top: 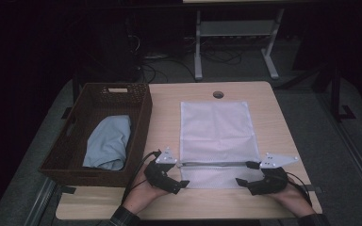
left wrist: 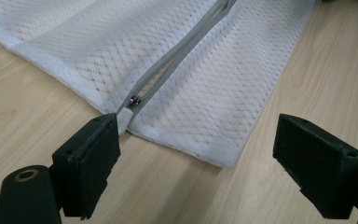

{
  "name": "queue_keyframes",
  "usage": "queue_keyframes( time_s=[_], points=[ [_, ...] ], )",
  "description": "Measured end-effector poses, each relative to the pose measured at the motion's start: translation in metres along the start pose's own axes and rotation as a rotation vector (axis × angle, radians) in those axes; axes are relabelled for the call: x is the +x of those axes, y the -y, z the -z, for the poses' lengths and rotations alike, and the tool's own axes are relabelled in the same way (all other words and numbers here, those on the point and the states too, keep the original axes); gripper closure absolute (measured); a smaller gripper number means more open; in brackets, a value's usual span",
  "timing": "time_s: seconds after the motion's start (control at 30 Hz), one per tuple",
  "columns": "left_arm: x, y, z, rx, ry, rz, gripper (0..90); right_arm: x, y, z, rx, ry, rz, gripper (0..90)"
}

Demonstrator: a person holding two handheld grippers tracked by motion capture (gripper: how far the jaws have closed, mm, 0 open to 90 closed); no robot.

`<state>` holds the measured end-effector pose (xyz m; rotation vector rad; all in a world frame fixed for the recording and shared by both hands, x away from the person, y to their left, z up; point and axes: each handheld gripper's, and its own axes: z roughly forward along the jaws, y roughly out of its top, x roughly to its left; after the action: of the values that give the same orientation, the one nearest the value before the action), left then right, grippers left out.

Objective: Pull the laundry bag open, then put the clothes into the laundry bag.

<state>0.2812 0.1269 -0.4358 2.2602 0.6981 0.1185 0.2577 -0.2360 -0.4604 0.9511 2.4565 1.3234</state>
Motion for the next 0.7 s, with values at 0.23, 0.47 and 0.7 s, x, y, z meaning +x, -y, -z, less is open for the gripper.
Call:
queue_keyframes(
  time_s=[0.23,0.47,0.7],
  points=[
    [0.000,-0.007,0.006,0.015,0.002,0.010,14.0,0.013,0.005,-0.002,0.010,-0.028,0.008,18.1],
    [0.004,-0.015,0.014,0.030,-0.020,0.027,14.1,0.014,0.006,-0.005,0.022,-0.040,0.017,18.0],
    [0.007,-0.026,0.025,0.020,-0.032,0.031,14.4,0.012,0.007,-0.003,0.011,-0.026,0.008,17.9]
  ],
)
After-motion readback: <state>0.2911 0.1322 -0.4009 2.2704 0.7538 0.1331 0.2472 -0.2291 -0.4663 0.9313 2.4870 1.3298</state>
